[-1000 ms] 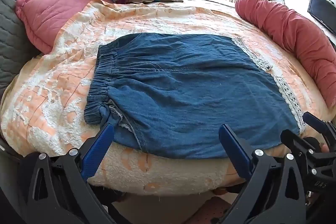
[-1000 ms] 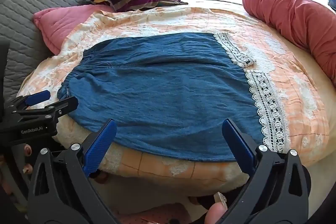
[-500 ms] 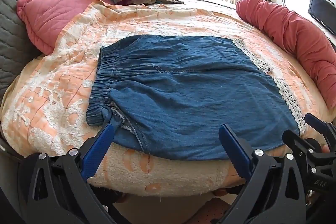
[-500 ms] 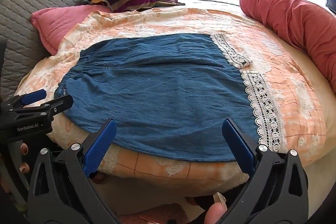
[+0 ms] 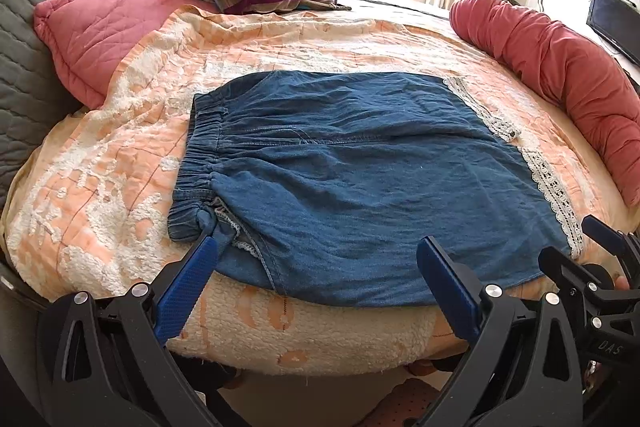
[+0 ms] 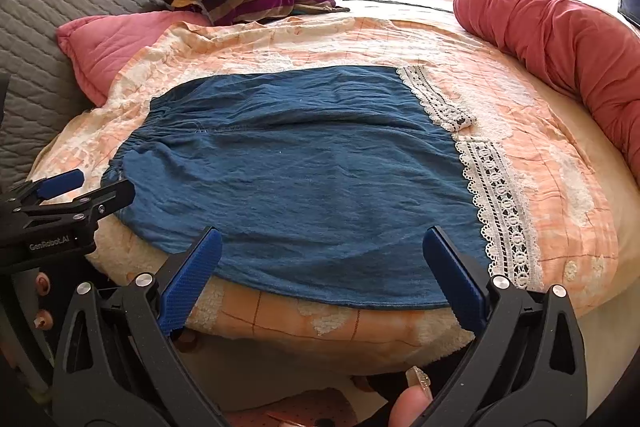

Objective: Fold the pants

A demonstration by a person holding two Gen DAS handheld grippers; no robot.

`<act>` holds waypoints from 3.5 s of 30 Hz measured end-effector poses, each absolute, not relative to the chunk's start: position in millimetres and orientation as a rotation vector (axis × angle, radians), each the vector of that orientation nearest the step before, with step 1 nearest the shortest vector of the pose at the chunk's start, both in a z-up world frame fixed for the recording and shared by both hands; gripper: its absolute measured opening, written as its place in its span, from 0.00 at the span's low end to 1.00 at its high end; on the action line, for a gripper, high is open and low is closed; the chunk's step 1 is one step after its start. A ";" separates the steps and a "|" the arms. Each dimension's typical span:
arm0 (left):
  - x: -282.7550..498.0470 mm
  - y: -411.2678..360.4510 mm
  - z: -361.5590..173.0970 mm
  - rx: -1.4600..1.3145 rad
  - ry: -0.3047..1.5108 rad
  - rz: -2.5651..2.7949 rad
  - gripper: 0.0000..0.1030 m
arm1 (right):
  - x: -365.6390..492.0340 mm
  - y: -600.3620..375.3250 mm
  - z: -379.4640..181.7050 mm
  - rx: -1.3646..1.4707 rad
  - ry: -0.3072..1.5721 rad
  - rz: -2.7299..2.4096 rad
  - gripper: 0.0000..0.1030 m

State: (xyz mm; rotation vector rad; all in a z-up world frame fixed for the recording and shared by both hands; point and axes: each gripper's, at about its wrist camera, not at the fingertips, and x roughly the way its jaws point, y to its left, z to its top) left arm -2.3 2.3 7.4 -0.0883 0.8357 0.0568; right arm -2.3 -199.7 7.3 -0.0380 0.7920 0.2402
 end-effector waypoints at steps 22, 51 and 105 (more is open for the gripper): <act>-0.6 5.3 11.6 -0.092 0.825 0.063 0.96 | -0.7 -198.6 5.0 -0.045 0.800 0.241 0.92; 48.2 46.5 4.7 -0.138 0.846 0.114 0.96 | 73.8 -175.1 9.5 -0.067 0.816 0.327 0.92; 191.2 158.5 -8.2 -0.179 0.773 0.001 0.31 | 316.7 21.6 -51.5 -0.671 0.851 0.800 0.59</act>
